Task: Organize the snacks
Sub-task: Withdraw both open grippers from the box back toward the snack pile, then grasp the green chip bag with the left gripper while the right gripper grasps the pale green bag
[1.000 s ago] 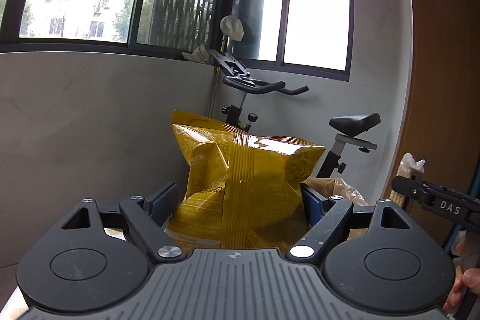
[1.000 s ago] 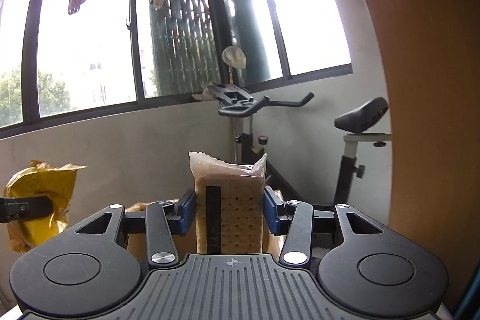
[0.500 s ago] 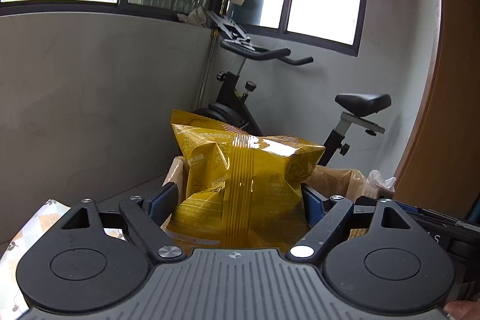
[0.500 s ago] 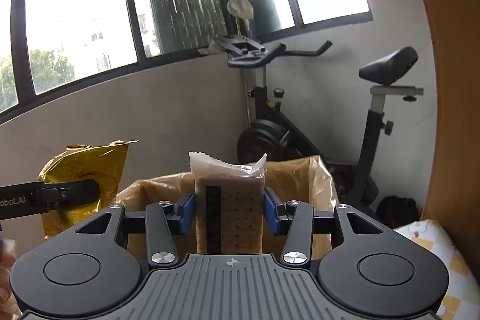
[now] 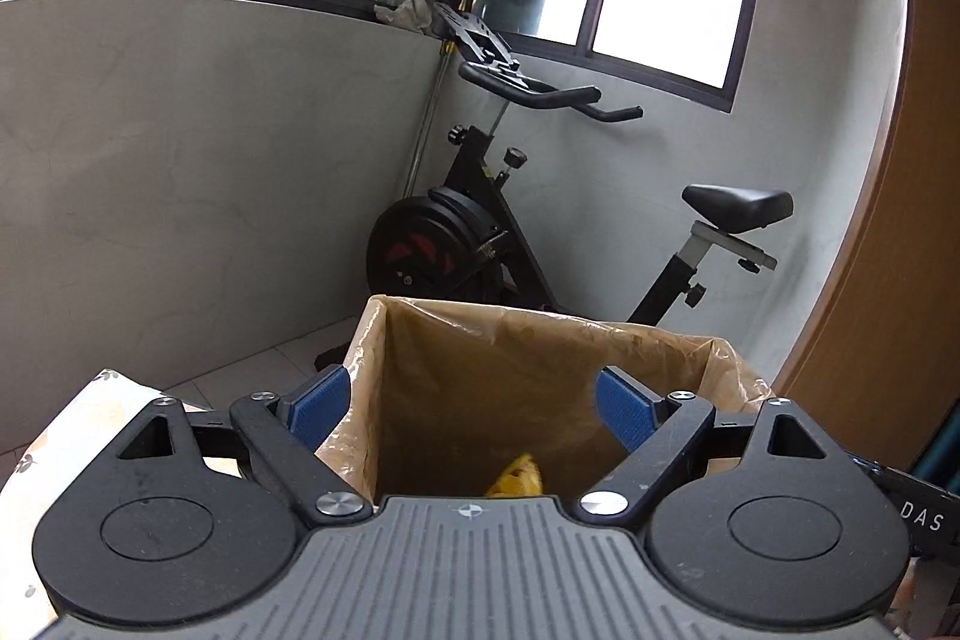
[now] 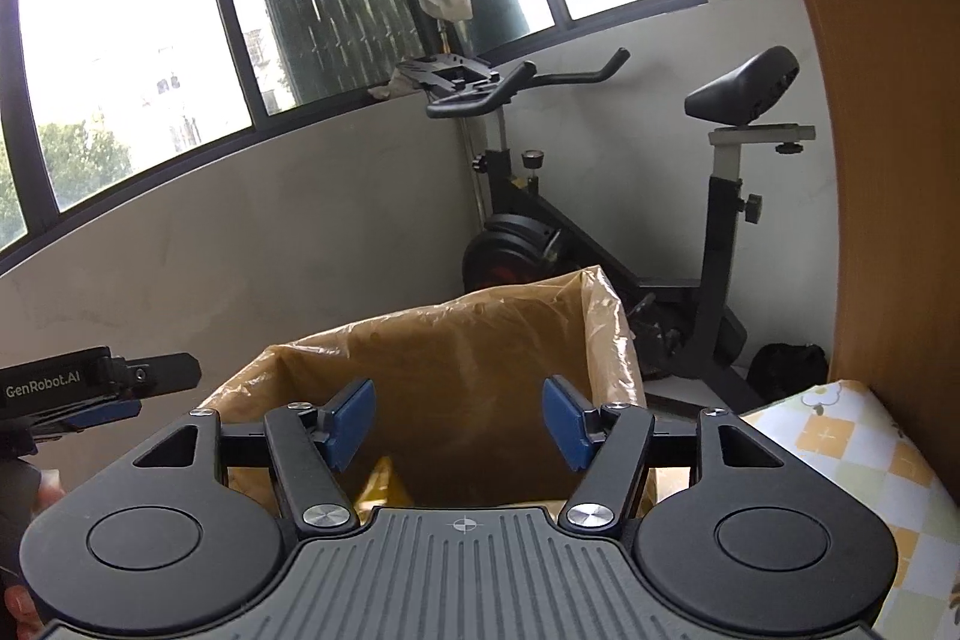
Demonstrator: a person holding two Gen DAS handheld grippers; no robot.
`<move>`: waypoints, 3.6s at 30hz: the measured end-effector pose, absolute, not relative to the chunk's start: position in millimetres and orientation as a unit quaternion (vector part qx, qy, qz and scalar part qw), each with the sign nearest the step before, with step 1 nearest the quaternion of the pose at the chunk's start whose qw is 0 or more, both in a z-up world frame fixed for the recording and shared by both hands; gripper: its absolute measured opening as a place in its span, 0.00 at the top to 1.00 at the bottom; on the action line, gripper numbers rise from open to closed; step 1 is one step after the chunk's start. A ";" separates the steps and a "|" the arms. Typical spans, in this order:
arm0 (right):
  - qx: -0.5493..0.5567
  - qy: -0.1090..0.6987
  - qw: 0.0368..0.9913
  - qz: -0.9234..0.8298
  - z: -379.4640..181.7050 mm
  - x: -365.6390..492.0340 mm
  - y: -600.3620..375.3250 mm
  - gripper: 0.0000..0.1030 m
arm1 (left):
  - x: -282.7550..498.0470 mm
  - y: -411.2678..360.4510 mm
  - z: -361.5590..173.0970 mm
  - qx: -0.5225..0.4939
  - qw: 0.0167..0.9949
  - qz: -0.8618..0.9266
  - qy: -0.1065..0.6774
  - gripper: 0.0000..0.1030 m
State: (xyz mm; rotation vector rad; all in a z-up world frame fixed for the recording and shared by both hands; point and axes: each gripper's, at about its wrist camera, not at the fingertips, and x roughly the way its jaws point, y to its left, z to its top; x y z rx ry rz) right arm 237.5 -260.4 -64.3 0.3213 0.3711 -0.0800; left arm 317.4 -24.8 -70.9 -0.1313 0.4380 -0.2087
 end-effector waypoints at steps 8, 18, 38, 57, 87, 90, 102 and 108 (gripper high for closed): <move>0.167 0.177 0.969 -0.047 -68.9 189.5 -263.2 0.41 | 266.4 13.0 -64.1 -0.054 0.972 -0.064 0.220 0.12; 0.149 0.203 0.966 -0.064 -91.0 145.0 -255.1 0.36 | 216.6 74.8 -73.9 -0.059 0.970 -0.012 0.238 0.12; 0.126 0.329 0.929 -0.111 -177.6 154.2 -238.7 0.11 | 223.7 89.1 -183.8 -0.111 0.930 0.028 0.349 0.12; 0.164 0.364 0.911 -0.104 -214.1 126.1 -245.5 0.00 | 218.6 92.0 -226.0 -0.132 0.921 0.045 0.364 0.08; 0.176 0.363 0.909 -0.101 -217.3 124.2 -246.9 0.00 | 227.7 96.8 -248.4 -0.206 0.903 0.026 0.377 0.02; 0.178 0.365 0.908 -0.102 -217.0 123.7 -246.4 0.00 | 231.1 96.4 -251.3 -0.216 0.900 0.017 0.379 0.05; 0.205 0.381 0.896 -0.103 -216.0 105.9 -252.9 0.00 | 200.0 83.5 -220.0 -0.140 0.931 -0.004 0.337 0.39; 0.199 0.379 0.900 -0.082 -212.8 103.3 -249.7 0.13 | 182.8 88.0 -205.6 -0.132 0.938 -0.021 0.319 0.39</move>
